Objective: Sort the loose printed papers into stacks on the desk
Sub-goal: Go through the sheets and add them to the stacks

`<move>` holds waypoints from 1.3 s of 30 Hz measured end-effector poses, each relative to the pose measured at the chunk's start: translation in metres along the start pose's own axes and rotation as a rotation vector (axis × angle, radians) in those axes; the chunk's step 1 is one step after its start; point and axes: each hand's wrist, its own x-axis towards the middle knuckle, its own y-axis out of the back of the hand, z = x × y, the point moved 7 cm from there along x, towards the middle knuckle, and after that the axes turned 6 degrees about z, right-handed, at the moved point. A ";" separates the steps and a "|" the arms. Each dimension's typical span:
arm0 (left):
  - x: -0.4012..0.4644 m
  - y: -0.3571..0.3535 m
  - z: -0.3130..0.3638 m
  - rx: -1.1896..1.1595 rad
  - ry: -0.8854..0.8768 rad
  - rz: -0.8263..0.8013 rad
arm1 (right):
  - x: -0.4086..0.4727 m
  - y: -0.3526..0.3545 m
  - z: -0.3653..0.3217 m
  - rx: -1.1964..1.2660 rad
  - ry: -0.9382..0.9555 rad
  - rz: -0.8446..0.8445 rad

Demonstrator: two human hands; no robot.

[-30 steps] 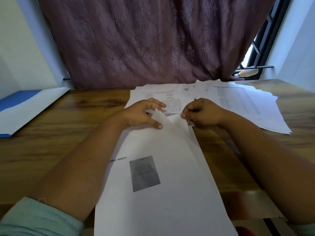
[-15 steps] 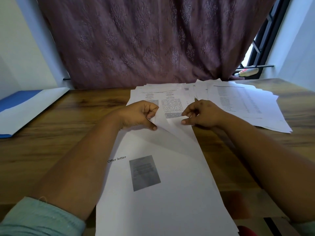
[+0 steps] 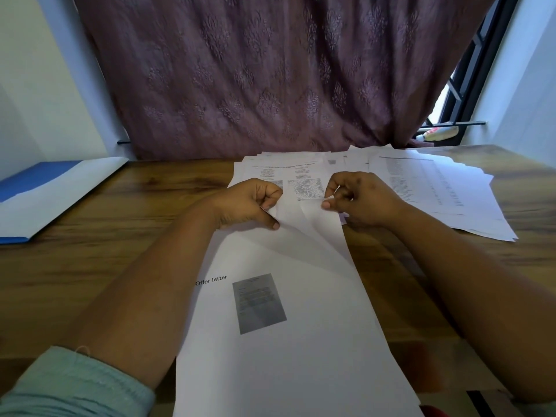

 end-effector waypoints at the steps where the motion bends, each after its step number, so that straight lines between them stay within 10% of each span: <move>1: -0.001 0.000 0.001 -0.005 0.001 0.004 | 0.000 0.000 0.000 0.006 0.009 -0.007; 7: -0.001 0.009 0.006 -0.039 0.003 0.081 | 0.002 0.006 -0.002 0.092 0.047 0.082; 14: -0.001 0.008 0.016 0.127 -0.074 0.087 | -0.006 -0.001 -0.009 0.852 -0.275 -0.136; 20: -0.005 0.011 0.017 0.132 -0.062 0.069 | 0.007 0.006 0.023 -0.055 -0.090 0.060; 30: -0.007 0.009 0.018 0.144 -0.061 0.032 | -0.003 -0.019 0.014 -0.129 -0.096 -0.193; 39: -0.011 0.012 0.018 0.117 -0.050 0.033 | -0.002 -0.007 0.004 0.029 -0.081 -0.091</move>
